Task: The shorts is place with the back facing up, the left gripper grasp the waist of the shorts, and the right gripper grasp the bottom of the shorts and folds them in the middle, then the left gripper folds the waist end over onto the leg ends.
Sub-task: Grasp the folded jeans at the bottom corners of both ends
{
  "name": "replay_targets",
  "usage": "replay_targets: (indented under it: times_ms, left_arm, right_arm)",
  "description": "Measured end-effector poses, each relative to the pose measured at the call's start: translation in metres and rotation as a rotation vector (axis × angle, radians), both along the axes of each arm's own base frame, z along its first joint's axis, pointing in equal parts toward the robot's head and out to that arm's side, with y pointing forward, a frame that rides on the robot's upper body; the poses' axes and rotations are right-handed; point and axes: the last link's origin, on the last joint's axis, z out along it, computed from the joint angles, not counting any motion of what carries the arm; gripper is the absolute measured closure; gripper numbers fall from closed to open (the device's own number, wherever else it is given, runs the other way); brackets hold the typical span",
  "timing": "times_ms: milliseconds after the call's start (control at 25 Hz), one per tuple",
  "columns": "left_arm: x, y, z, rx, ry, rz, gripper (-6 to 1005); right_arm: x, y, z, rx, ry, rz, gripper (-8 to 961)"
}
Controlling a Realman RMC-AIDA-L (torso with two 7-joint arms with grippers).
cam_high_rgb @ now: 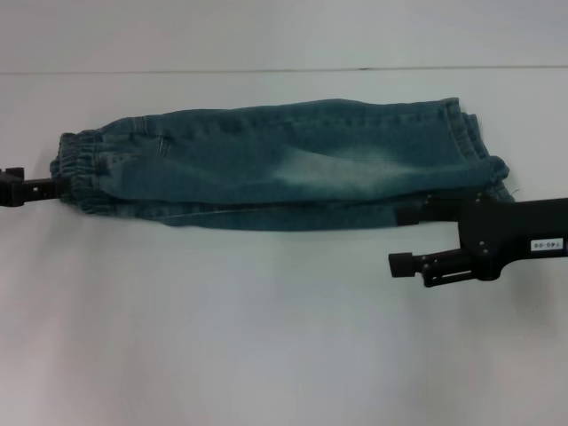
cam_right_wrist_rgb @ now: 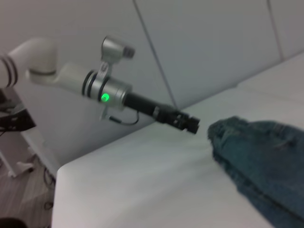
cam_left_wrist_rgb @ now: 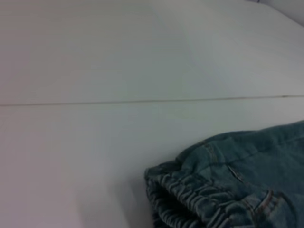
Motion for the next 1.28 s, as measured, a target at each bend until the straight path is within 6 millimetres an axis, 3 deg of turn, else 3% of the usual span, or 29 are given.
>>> replay_targets:
  times_ms: [600, 1280]
  left_arm:
    - [0.001, 0.023, -0.040, -0.069, 0.215, -0.005, 112]
    - [0.015, 0.030, -0.047, -0.097, 0.253, -0.073, 112]
  right_arm:
    - [0.001, -0.002, -0.016, 0.011, 0.001, -0.025, 6]
    - [0.002, 0.002, -0.024, 0.027, -0.006, -0.059, 7]
